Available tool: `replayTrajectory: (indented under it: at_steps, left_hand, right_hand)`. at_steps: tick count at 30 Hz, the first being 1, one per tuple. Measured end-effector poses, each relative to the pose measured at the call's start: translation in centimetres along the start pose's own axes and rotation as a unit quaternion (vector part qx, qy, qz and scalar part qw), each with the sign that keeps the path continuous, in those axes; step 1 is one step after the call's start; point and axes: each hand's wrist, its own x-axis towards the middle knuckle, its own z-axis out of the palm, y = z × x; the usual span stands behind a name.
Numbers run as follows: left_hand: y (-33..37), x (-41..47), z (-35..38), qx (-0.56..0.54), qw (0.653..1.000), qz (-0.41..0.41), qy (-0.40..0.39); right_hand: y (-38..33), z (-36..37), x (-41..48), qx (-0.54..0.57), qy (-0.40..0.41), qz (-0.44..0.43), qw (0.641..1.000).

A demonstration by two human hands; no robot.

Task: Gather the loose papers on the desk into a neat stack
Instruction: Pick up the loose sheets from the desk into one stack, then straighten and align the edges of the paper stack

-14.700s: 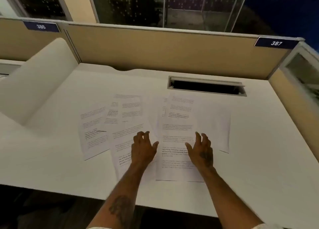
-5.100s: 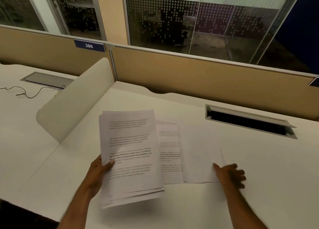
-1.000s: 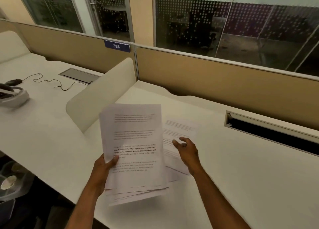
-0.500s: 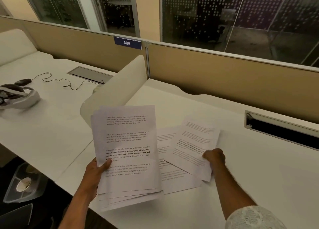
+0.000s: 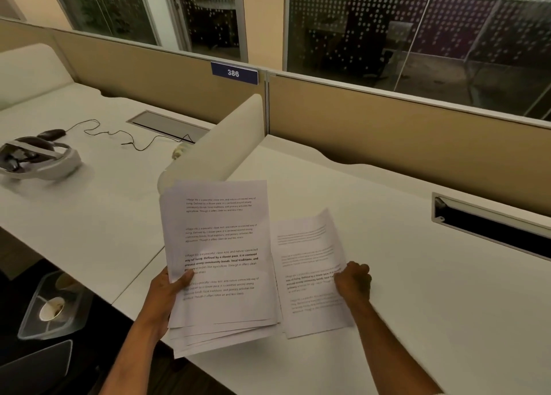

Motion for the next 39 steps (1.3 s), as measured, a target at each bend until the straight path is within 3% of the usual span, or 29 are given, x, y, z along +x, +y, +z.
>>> replayTrajectory:
  at_steps: [5, 11, 16, 20, 24, 30, 35, 39]
  left_hand:
    - [-0.6, 0.0, -0.9, -0.008, 1.000, -0.004, 0.001]
    - [-0.9, 0.3, -1.0, -0.010, 1.000, -0.006, -0.004]
    - [-0.9, 0.9, -0.3, -0.005, 1.000, 0.000, -0.024]
    - [-0.5, 2.1, 1.5, 0.004, 0.999, 0.007, -0.050]
    - [-0.2, 2.8, 5.0, 0.006, 0.995, 0.015, -0.096]
    - [0.1, 1.7, 11.8, 0.024, 0.982, 0.014, -0.185]
    - [-0.1, -1.7, 17.9, 0.042, 0.972, 0.015, -0.233]
    - [-1.6, -4.2, 21.9, 0.021, 0.976, -0.085, -0.200]
  right_hand:
    - [-1.2, 1.7, -1.9, -0.048, 0.016, 0.008, 0.999]
    - [-0.5, 1.0, 1.0, 0.095, -0.077, 0.086, 0.989]
    - [0.2, -4.4, -0.6, 0.323, -0.093, -0.042, 0.941]
    - [0.9, -13.3, -4.4, 0.406, -0.058, -0.110, 0.906]
    - [2.5, -18.4, -7.4, 0.444, -0.103, -0.125, 0.881]
    - [3.1, -16.1, -8.9, 0.463, -0.146, -0.115, 0.866]
    - [4.6, -12.3, -8.3, 0.467, -0.132, -0.082, 0.870]
    - [7.5, -11.3, -7.6, 0.490, -0.071, -0.040, 0.868]
